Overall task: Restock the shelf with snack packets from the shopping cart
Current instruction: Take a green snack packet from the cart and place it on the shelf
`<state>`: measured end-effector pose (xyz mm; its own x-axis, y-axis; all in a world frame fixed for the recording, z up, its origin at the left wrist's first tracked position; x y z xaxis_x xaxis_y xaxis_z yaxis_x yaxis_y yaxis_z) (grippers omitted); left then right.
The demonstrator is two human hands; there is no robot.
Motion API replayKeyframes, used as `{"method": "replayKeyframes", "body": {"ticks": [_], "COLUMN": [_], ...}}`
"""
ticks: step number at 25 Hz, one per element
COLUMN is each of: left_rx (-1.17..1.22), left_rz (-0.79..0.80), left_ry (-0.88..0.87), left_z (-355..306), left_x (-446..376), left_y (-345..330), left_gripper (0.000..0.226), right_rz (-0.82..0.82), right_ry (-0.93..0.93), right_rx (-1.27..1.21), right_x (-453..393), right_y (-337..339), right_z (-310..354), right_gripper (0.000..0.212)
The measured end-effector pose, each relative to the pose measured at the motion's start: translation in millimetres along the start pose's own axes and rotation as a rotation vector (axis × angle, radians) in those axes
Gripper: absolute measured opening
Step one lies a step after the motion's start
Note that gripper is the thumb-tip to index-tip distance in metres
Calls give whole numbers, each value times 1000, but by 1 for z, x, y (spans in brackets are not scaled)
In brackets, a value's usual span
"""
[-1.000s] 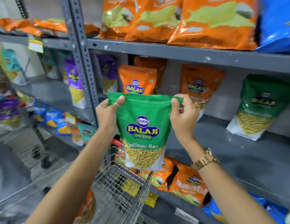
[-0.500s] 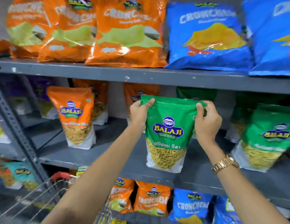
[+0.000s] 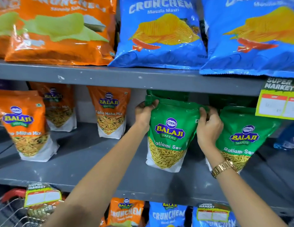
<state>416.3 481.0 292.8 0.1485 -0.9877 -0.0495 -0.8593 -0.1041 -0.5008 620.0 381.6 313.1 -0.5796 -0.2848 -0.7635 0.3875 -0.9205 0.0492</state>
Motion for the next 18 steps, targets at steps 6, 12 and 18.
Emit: {"method": "replayKeyframes", "body": {"ticks": [6,12,18], "left_rx": [-165,-354,-615], "left_rz": [11,-145,-355], "left_ry": [-145,-185,-259], "left_z": [-19,-57,-105], "left_x": [4,14,70], "left_y": [5,92,257], "left_gripper": [21,36,39], "right_rz": [-123,143,508], "right_ry": [397,519,474], "right_rx": [-53,-357,-502], "right_x": [20,93,205], "right_y": [-3,-52,-106], "right_z": [33,84,153], "right_gripper": [21,10,11]}}
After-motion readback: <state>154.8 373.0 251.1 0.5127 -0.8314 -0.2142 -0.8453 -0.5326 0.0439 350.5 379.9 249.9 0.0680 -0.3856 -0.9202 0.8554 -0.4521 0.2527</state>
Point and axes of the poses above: each hand's wrist, its own x-axis away from the middle knuckle, its own y-axis out of the back of the hand, z = x × y, the point moved 6 cm from there along -x, towards the middle knuckle, and after that the axes turned 5 degrees about -z, right-handed, at the moved point
